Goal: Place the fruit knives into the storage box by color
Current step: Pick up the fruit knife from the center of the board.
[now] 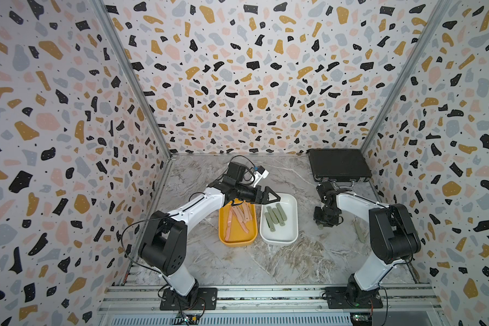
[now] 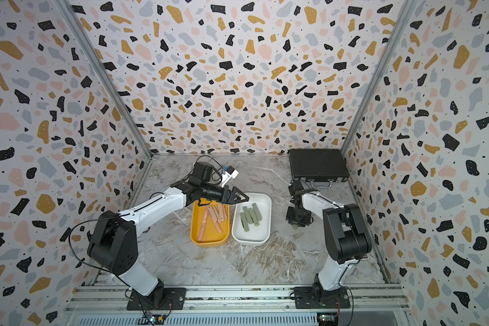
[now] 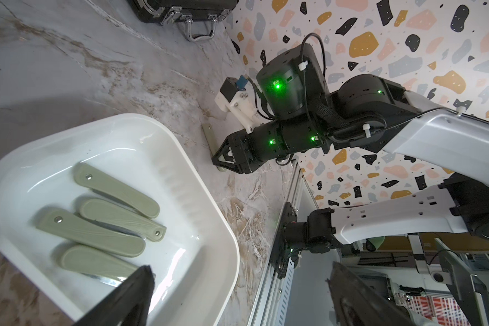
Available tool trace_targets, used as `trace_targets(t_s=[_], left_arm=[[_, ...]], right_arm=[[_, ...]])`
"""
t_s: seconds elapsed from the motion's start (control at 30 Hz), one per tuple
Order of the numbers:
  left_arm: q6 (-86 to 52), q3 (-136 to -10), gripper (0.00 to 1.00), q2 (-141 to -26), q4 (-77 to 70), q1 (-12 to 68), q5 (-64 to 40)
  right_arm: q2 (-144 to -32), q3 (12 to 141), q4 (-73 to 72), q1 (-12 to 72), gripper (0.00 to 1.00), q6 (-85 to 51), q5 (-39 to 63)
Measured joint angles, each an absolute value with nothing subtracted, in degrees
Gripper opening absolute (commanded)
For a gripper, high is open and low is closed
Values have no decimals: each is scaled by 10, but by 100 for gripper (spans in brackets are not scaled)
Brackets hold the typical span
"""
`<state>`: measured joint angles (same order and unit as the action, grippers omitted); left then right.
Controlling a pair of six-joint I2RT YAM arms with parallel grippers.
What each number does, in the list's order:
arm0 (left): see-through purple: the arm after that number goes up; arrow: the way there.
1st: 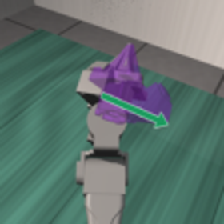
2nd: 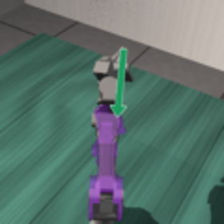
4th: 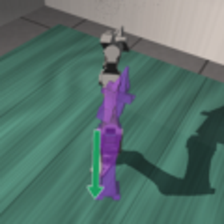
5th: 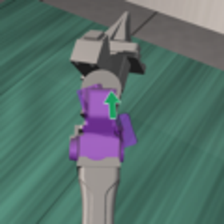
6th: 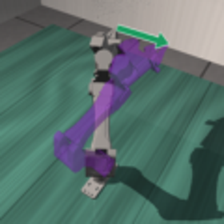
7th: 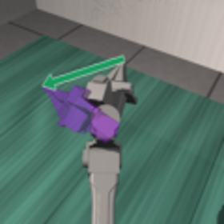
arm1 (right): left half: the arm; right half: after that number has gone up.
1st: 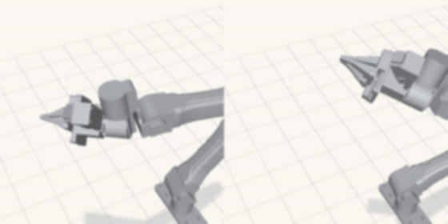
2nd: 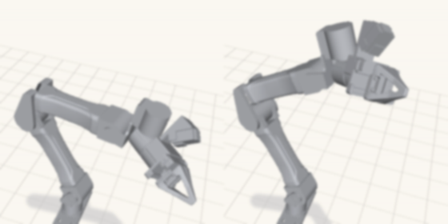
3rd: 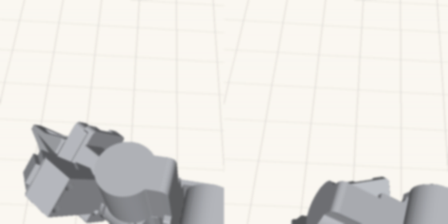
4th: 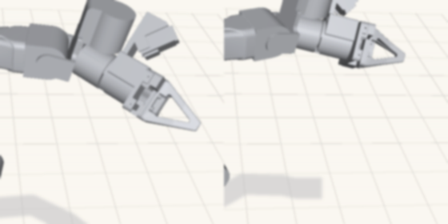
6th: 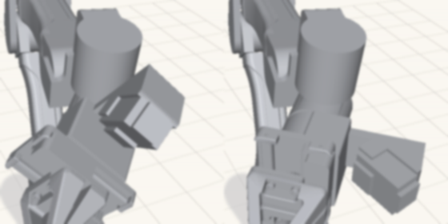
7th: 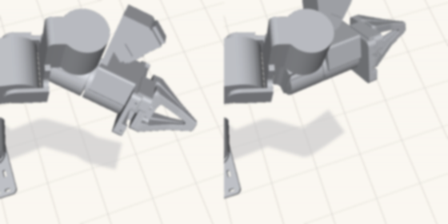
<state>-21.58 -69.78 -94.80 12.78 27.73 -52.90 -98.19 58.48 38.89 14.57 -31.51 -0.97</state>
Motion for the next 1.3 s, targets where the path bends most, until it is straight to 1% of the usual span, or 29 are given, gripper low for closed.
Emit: trace_targets(t_s=[0.27,0.63,1.07,1.3], left_arm=[[-200,-697,97,-948,128,288,-505],[-187,-691,97,-948,129,301,-484],[-176,-691,97,-948,133,302,-474],[-171,-691,97,-948,142,299,-473]], right_arm=[[-982,585,398,161,37,-302,-22],[-982,583,392,161,37,-300,-20],[-982,582,383,161,25,-292,-15],[-978,582,387,162,23,-281,-16]])
